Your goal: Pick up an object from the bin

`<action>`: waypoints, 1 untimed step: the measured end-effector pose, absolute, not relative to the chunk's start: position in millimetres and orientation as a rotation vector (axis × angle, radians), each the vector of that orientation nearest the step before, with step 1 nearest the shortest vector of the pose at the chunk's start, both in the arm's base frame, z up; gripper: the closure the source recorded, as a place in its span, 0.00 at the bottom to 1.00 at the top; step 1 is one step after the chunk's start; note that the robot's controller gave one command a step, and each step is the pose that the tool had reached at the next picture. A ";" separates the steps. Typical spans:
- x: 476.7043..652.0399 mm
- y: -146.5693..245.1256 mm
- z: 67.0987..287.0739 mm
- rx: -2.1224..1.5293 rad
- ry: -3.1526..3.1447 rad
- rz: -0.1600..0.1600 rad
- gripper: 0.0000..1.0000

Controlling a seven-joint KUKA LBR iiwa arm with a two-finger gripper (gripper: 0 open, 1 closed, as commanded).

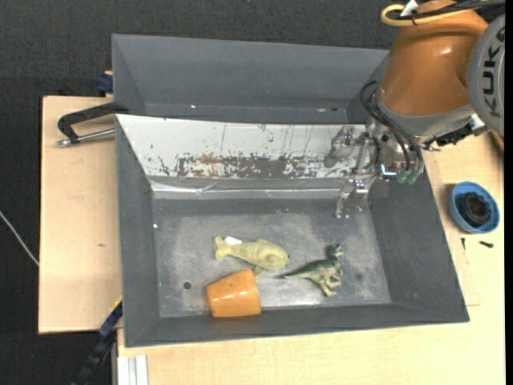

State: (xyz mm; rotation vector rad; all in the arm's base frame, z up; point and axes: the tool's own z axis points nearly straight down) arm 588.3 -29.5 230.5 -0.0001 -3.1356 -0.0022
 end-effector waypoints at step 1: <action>589.4 85.8 71.4 0.065 -3.149 -0.002 0.00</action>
Offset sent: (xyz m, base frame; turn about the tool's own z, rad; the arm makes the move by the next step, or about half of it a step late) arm -0.0016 0.1124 -0.1605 -0.0374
